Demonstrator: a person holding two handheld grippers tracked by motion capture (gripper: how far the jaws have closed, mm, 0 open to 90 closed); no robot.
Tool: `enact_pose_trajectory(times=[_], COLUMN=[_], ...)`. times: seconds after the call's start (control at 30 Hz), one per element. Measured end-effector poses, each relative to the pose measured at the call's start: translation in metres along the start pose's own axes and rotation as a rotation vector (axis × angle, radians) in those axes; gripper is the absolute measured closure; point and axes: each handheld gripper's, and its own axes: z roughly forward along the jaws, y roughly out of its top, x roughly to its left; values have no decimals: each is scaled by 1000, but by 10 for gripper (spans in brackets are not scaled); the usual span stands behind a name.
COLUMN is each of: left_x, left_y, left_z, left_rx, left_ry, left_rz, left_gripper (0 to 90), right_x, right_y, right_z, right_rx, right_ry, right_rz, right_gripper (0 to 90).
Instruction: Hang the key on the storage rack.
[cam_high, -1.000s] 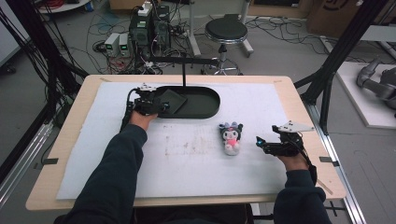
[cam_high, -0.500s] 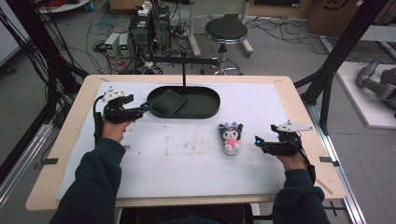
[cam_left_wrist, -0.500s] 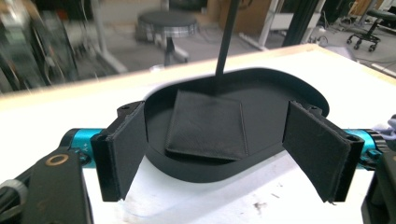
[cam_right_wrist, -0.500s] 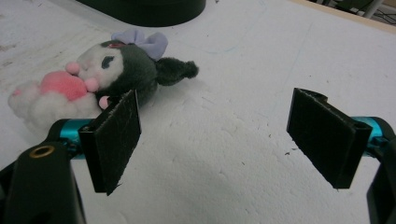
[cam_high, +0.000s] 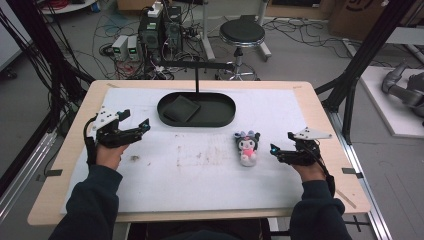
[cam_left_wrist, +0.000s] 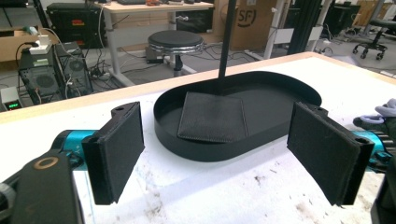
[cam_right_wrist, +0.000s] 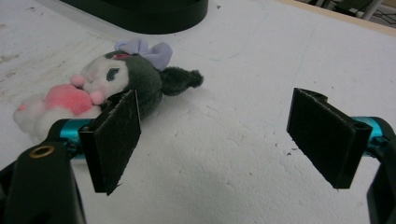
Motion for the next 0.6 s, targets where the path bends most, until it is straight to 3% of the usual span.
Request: enact_pose_trajectory(times=[0.33,0.6], left_x=[6,12], left_y=[-11,-25], left_z=[-9,-11], left_rx=[5,33], left_ry=[12,38], left_rz=[-10,-36], left_gripper=[185,194], right_x=[8,25], right_y=[3,8], right_z=[2,9], right_rx=[2,7], right_ry=[14,49], right_rz=[-15,-35], right_gripper=[179,179])
